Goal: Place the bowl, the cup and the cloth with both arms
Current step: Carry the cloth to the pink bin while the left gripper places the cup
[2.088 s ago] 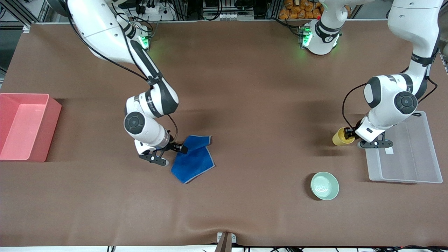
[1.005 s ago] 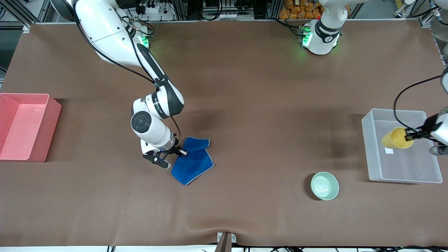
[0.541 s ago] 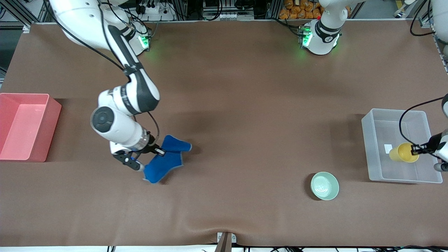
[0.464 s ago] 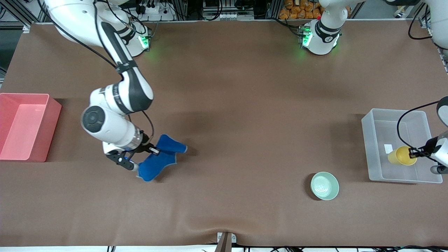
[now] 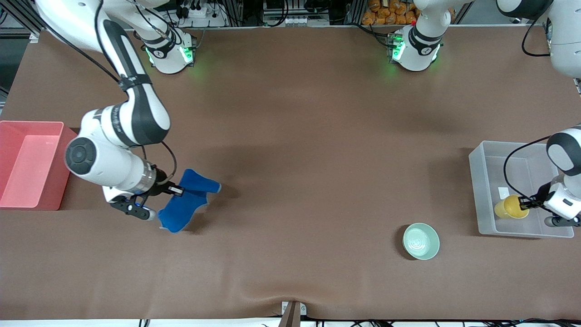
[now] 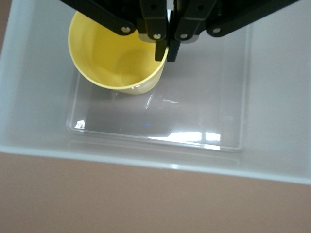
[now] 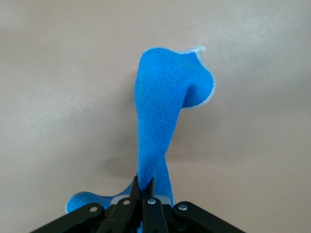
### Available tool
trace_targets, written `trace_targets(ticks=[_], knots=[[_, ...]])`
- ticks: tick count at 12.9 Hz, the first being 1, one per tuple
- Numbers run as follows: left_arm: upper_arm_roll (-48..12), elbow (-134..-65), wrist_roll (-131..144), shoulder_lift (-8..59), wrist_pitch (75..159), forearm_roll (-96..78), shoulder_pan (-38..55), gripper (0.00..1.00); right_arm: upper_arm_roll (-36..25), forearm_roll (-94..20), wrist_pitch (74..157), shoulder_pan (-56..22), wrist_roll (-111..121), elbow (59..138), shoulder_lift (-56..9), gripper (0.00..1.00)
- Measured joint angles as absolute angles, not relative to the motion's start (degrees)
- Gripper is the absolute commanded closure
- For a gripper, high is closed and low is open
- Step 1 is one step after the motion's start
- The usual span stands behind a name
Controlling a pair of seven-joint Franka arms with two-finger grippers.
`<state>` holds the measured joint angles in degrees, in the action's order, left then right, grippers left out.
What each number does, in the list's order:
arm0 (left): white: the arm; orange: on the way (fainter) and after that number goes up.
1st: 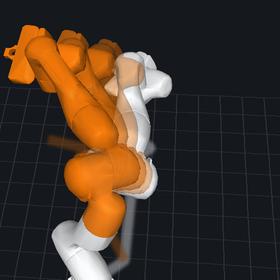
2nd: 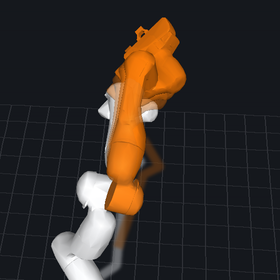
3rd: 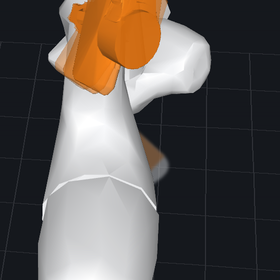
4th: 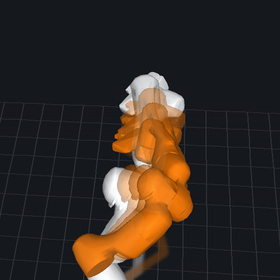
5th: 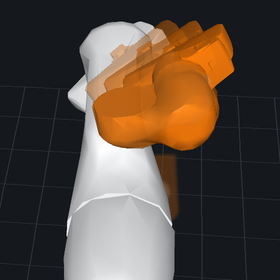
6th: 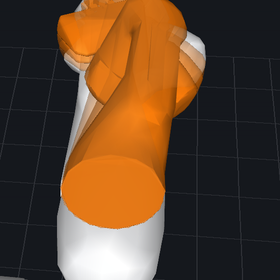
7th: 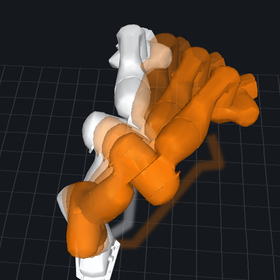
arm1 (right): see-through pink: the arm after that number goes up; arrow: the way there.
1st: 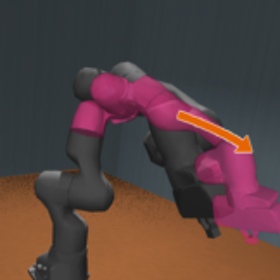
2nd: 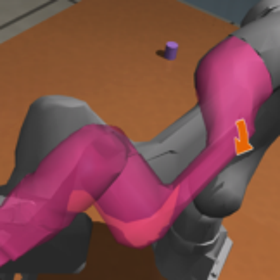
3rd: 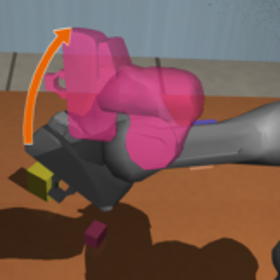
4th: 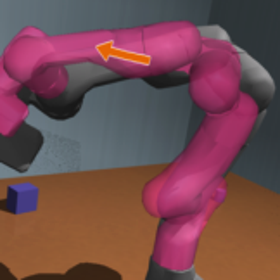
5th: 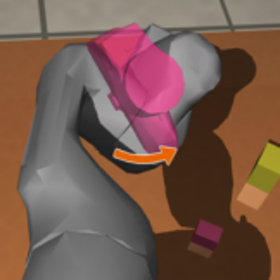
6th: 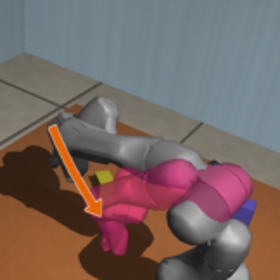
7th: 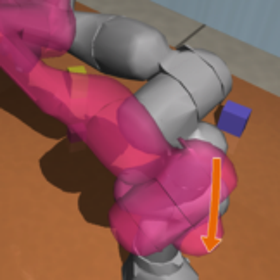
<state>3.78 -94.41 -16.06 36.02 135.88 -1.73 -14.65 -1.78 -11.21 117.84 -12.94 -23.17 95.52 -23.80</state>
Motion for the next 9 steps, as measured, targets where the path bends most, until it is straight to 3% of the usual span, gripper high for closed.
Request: trace_targets(ticks=[2,4,6,9], knots=[[3.5,-95.0,-16.1,36.1,136.8,-3.1,-14.6,1.00,-1.9,-10.7,114.0,-11.3,-18.6,95.7,-22.5,1.00],[3.5,-95.0,-16.9,36.1,137.1,-3.4,-14.7,0.50,-2.2,-7.8,108.4,-9.7,-17.0,96.6,-19.9,1.00],[3.6,-94.8,-18.0,36.0,137.3,-3.4,-14.8,0.28,-2.3,-6.2,104.0,-8.4,-15.6,98.3,-16.7,1.00],[3.7,-94.0,-18.8,35.0,136.7,-3.4,-14.9,0.23,-2.4,-1.9,96.6,-7.4,-15.0,99.3,-13.1,1.00]])
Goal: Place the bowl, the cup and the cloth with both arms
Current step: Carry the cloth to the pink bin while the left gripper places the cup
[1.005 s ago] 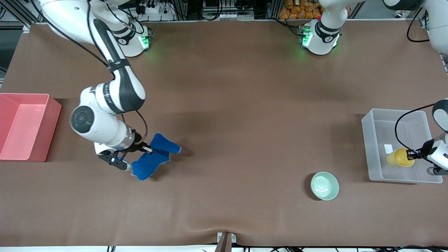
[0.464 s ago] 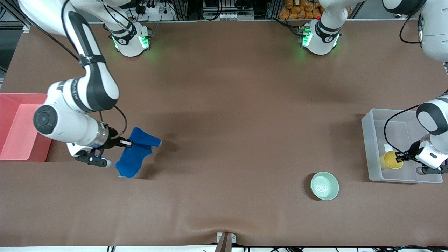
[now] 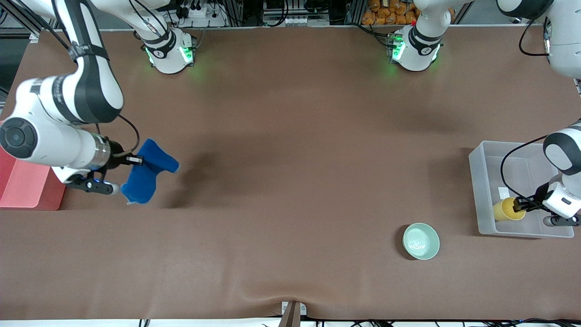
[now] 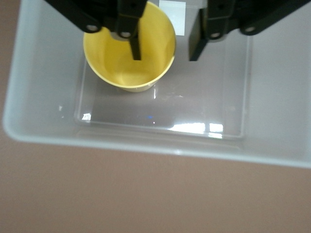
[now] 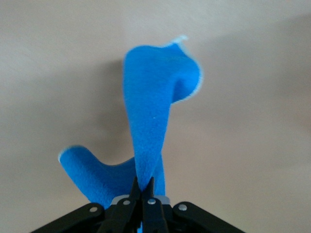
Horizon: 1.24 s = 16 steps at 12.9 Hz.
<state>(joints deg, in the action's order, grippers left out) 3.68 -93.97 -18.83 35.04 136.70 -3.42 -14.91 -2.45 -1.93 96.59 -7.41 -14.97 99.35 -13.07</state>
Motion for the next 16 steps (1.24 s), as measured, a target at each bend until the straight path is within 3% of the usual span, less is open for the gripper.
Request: trace_targets(ticks=[6,13,16], knots=[[3.2,-87.0,-10.7,30.4,122.2,-3.4,-11.9,0.24,-2.6,3.8,85.3,-4.3,-11.5,99.8,-8.1,1.00],[2.8,-86.9,8.4,34.2,122.1,-3.5,-0.3,0.25,-2.8,7.5,83.4,5.0,2.7,100.2,-6.6,1.00],[2.7,-86.9,11.0,37.8,127.4,-3.5,1.0,0.26,-2.9,10.2,83.9,9.7,9.9,100.3,-6.6,1.00]])
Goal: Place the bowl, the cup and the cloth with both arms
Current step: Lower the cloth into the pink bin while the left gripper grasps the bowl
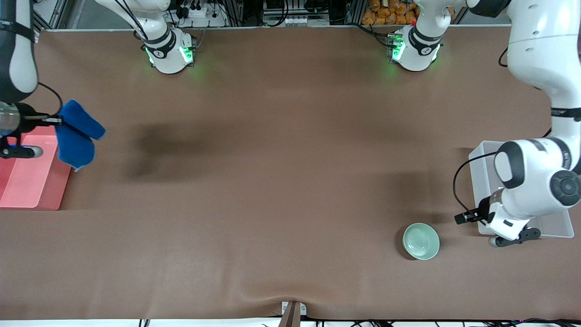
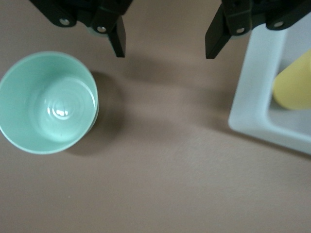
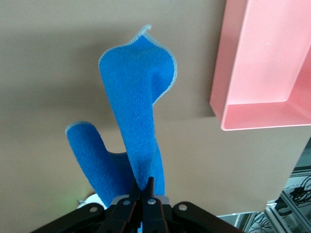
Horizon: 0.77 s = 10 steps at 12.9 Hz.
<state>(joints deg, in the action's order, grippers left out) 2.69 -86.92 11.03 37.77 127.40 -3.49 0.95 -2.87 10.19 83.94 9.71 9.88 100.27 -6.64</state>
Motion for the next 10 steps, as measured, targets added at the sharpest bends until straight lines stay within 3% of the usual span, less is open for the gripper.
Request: trace_targets(ticks=[6,10], knots=[[2.6,-86.9,19.6,43.2,136.0,-3.5,4.4,0.27,-2.9,19.1,89.5,14.5,23.1,100.4,-7.5,1.00],[2.7,-86.9,21.0,43.9,137.3,-3.5,4.4,0.50,-2.9,21.8,95.7,18.9,31.2,100.4,-10.0,1.00]])
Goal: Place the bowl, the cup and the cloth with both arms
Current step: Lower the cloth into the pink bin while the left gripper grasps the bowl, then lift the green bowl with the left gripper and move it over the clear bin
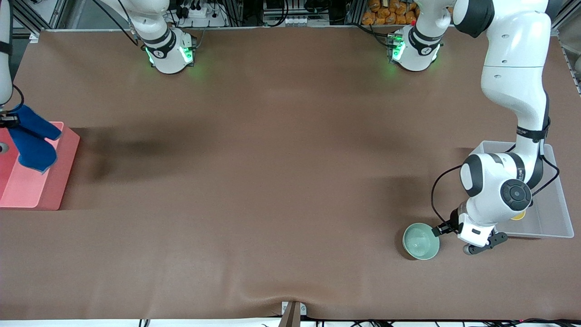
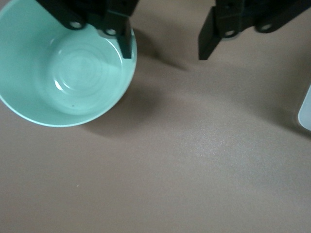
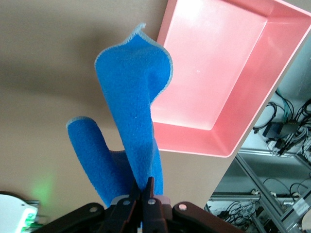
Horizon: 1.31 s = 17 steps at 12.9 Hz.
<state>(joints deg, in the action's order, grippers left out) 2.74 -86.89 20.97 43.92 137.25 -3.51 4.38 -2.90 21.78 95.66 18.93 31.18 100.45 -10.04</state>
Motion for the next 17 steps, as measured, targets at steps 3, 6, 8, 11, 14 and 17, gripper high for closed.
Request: trace_targets(ticks=[3,6,8,11,14,17], knots=[[2.7,-86.2,23.2,44.8,139.1,-3.5,4.4,0.52,-2.9,21.9,100.9,23.3,37.7,100.4,-12.2,1.00],[2.7,-84.1,24.7,45.8,139.3,-3.5,4.4,0.60,-2.9,22.7,106.4,26.2,43.2,100.1,-14.2,1.00],[2.7,-82.9,25.9,46.3,139.3,-3.5,4.4,0.60,-2.9,22.8,108.7,28.2,47.3,98.3,-16.9,1.00],[2.6,-82.1,27.6,47.2,139.3,-3.5,4.7,0.60,-2.9,22.9,112.5,29.8,53.0,95.2,-20.7,1.00],[2.6,-82.1,29.5,47.9,139.4,-3.5,5.3,1.00,-2.9,22.9,118.5,31.4,59.7,94.7,-22.8,1.00],[2.7,-81.5,29.7,48.1,139.3,-3.5,5.4,1.00,-2.9,23.1,123.1,32.5,61.9,94.6,-24.4,1.00]])
